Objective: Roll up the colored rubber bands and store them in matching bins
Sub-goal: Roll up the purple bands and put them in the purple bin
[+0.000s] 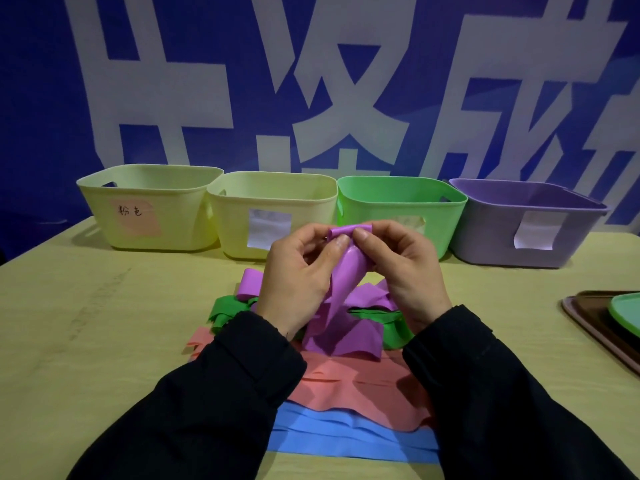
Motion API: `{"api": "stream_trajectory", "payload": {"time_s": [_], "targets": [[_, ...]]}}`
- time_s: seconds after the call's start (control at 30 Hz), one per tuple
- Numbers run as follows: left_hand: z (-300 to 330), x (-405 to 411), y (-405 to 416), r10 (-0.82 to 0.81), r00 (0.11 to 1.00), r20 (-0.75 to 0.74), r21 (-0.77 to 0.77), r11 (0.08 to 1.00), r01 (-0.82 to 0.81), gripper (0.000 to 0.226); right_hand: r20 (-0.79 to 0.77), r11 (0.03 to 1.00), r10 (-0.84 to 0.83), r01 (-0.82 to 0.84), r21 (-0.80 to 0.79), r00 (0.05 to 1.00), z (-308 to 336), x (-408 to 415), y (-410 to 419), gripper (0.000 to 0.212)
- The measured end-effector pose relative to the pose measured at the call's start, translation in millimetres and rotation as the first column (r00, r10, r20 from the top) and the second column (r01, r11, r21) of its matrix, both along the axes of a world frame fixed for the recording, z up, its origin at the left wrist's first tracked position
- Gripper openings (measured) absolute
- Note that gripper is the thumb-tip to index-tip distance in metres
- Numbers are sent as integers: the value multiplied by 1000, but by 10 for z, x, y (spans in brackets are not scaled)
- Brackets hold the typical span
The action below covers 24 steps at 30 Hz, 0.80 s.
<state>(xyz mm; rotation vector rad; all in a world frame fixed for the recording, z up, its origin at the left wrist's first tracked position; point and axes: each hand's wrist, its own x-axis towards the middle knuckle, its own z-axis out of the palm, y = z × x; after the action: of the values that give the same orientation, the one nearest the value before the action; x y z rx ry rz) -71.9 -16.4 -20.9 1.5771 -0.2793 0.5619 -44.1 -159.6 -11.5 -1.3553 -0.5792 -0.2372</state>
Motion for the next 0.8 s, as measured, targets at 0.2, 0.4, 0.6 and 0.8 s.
{"api": "stream_trajectory", "payload": {"time_s": [0.2,0.4,0.6,0.8], "targets": [[10,-10,-6,2,1000,13,-16,1000,-2,4,6,1000,-14,14,0,1000,14,-1,-1,15],[13,-6,12,5,1000,9,-24,1000,-5,7,52,999,-45,47,-21,998,19,-4,-16,15],[10,-11,15,-30,1000,2,-34,999,30,12,34,1000,3,-2,-24,999,-5,14,-25,10],[7,-18,-5,-31,999,10,-24,999,31,12,14,1000,12,-11,-21,1000,-22,35,-15,8]]}}
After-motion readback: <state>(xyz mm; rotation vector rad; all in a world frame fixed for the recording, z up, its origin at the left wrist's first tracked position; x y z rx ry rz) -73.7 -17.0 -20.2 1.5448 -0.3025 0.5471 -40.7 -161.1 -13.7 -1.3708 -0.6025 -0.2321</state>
